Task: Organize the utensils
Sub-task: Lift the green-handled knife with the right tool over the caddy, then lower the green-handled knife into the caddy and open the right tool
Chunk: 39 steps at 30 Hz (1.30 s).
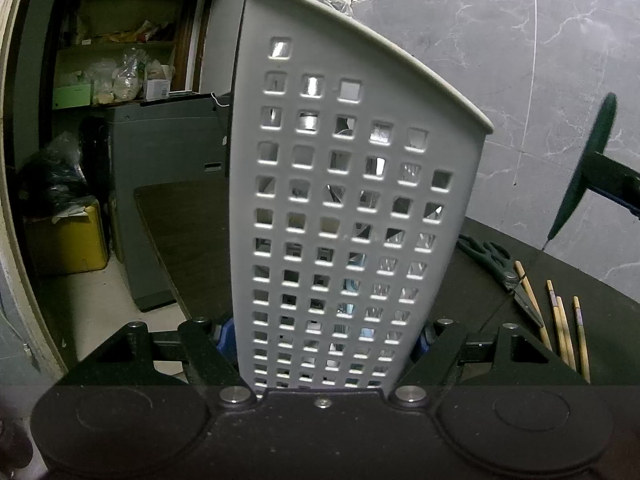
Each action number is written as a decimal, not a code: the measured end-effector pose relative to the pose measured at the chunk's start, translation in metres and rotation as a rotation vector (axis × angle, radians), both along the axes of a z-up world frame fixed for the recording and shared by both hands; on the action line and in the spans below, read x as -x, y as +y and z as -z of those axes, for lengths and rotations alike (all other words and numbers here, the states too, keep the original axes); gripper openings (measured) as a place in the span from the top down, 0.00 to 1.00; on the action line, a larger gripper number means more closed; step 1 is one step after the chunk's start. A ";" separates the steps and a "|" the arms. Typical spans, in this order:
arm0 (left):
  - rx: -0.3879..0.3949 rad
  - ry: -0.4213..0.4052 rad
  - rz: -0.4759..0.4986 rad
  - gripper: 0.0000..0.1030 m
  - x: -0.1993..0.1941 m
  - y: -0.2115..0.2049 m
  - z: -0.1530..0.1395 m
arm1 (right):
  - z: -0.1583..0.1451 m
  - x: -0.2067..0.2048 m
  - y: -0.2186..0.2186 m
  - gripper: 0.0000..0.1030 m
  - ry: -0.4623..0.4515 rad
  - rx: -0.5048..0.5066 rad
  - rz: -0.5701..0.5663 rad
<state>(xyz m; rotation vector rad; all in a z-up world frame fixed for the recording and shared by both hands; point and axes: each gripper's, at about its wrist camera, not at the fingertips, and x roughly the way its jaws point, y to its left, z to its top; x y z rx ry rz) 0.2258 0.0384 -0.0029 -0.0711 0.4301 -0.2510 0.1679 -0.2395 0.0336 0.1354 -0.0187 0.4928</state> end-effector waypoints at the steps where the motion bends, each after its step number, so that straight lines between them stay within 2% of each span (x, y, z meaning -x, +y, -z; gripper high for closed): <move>1: 0.000 0.000 0.000 0.25 0.001 -0.001 0.000 | 0.001 0.002 -0.001 0.79 0.000 0.001 0.001; 15: 0.000 0.000 0.000 0.25 0.001 -0.001 0.000 | 0.005 0.010 -0.004 0.79 0.012 -0.006 0.025; 22: -0.001 -0.001 0.000 0.25 0.002 -0.001 0.000 | -0.005 0.007 0.003 0.79 -0.012 -0.009 0.021; 30: -0.002 -0.001 0.000 0.25 0.002 -0.001 0.000 | -0.045 0.010 0.021 0.79 -0.148 -0.002 -0.015; 39: -0.003 -0.002 -0.001 0.25 0.002 0.000 0.000 | -0.105 -0.001 0.054 0.79 -0.283 -0.045 -0.138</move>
